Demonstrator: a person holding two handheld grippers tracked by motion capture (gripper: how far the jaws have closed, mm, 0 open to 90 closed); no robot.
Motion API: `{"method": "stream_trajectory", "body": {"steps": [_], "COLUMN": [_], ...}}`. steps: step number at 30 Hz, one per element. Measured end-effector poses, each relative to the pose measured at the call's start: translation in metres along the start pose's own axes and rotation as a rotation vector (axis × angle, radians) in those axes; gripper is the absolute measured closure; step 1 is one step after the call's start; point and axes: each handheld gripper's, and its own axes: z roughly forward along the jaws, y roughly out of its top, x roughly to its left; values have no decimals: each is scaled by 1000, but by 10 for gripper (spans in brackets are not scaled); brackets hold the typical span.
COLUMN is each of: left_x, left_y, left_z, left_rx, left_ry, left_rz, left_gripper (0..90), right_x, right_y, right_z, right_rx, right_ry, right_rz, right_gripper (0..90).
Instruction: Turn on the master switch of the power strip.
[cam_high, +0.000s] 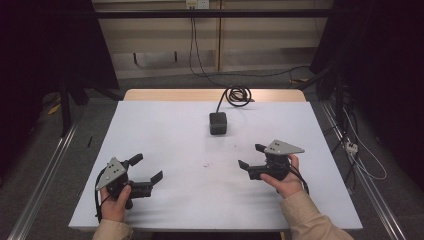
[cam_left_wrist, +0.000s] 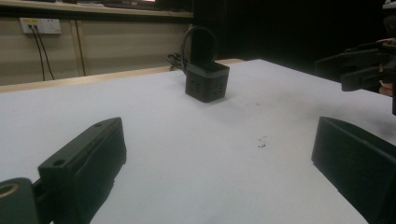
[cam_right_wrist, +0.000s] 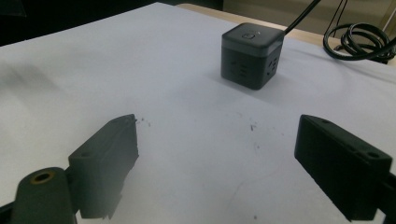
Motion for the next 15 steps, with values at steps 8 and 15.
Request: {"method": "stream_trajectory", "body": {"steps": [8, 15], "left_x": [-1, 0], "left_y": [0, 0], "left_z": [0, 0], "left_rx": [3, 5], "left_ry": [-1, 2], "left_rz": [3, 4], "left_gripper": [26, 26], "right_x": [-4, -9], "right_y": [-18, -33], "right_z": [-23, -45], "right_rx": [5, 8], "right_ry": [-6, -19], "right_rz": [20, 40], "right_gripper": [132, 122]}}
